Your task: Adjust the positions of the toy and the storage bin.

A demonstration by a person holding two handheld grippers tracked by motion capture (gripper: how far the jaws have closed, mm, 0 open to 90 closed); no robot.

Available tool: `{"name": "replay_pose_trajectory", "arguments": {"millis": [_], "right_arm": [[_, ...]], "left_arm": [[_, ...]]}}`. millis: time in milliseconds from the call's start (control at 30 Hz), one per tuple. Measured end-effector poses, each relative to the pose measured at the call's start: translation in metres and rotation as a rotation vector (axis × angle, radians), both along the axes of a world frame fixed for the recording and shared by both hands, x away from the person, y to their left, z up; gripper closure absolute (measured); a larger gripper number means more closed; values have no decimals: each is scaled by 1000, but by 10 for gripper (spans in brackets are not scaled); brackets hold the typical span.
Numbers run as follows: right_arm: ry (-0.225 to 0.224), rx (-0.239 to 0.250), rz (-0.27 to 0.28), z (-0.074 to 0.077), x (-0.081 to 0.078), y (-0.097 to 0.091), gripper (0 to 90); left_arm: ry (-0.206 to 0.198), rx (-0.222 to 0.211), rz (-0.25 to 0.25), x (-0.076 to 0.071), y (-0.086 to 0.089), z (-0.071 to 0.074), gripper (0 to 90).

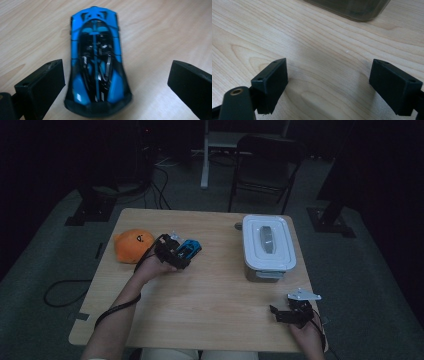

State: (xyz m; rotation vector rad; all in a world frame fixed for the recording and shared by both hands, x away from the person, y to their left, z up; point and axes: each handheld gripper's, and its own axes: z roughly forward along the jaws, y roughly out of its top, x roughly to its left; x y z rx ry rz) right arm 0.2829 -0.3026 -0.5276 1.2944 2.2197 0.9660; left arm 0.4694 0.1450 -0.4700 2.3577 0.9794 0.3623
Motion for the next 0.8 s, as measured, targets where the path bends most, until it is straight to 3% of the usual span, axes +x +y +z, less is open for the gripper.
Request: {"name": "replay_pose_trajectory", "arguments": {"millis": [133,200,367,433,500,600,700,800], "right_arm": [[-1,0,1,0,0,0,149],[0,0,0,0,0,0,149],[0,0,0,0,0,0,149],[0,0,0,0,0,0,149],[-1,0,1,0,0,0,149],[0,0,0,0,0,0,149],[0,0,0,0,0,0,149],[0,0,0,0,0,0,150]], "left_arm": [[-4,22,22,12,-1,-5,16],[-1,7,38,17,-1,-7,16],[23,56,28,26,-7,-13,16],[48,44,26,30,-7,-15,64],[57,59,21,33,-9,-19,64],[60,70,22,37,-10,-22,65],[41,95,17,39,-12,-23,143],[57,95,7,42,-13,-25,153]]}}
